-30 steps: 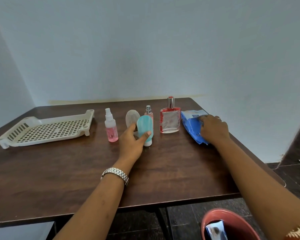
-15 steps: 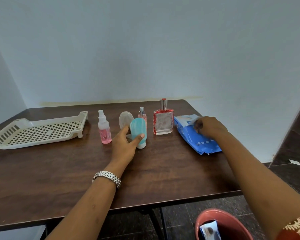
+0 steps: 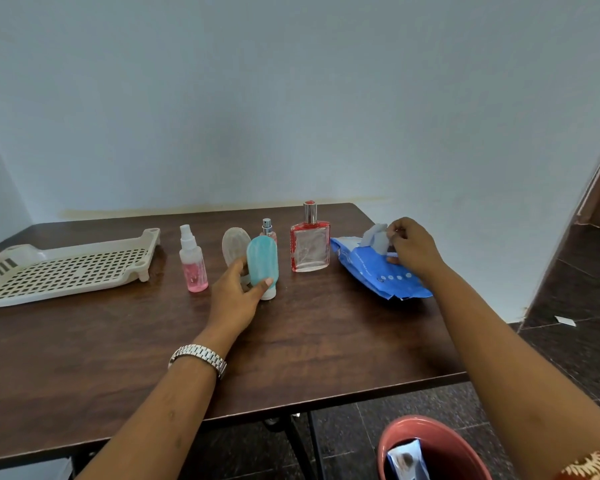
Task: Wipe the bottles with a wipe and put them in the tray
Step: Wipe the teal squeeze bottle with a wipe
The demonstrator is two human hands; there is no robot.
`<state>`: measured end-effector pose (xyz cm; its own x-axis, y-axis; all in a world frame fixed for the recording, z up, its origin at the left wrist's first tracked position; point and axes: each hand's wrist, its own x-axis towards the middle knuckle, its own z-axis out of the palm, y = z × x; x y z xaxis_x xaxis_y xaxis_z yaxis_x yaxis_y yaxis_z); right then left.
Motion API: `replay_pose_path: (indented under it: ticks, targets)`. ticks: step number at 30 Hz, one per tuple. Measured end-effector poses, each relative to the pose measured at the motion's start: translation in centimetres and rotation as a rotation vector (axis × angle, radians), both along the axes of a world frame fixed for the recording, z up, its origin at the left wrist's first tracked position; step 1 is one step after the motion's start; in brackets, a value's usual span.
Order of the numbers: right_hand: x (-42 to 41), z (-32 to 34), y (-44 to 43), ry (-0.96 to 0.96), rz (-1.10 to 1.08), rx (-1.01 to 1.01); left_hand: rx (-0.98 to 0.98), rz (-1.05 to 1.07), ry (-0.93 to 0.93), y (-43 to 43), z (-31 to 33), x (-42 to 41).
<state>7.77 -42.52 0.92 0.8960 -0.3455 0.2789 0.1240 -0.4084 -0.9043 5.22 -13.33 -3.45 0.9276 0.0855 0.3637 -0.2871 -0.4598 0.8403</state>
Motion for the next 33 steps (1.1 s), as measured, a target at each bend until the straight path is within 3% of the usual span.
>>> replay_pose_path:
  ticks: [3, 8, 12, 14, 25, 28, 33]
  targets:
    - [-0.3, 0.0, 0.3, 0.009, 0.029, 0.233, 0.019, -0.003, 0.003, -0.1, 0.0, -0.1]
    - [-0.6, 0.0, 0.4, -0.173, -0.037, 0.374, 0.03, -0.001, 0.005, -0.1, 0.0, -0.1]
    - [-1.1, 2.2, 0.6, -0.334, -0.108, 0.945, 0.037, 0.003, 0.008, -0.1, 0.1, -0.1]
    - [-1.3, 3.1, 0.8, -0.342, -0.028, 1.101, 0.032, 0.001, 0.009, -0.1, 0.1, -0.1]
    - [-5.1, 2.7, 9.0, 0.015, 0.51, 1.065, -0.05, 0.011, 0.025, 0.1, 0.3, -0.4]
    - [-5.7, 1.3, 11.3, 0.124, 0.512, 0.84, -0.129, -0.013, 0.058, 0.7, 0.5, -0.7]
    - [-5.8, -0.4, 14.2, 0.224, 0.446, 0.695, -0.254, -0.157, 0.198, 2.6, 0.5, -2.0]
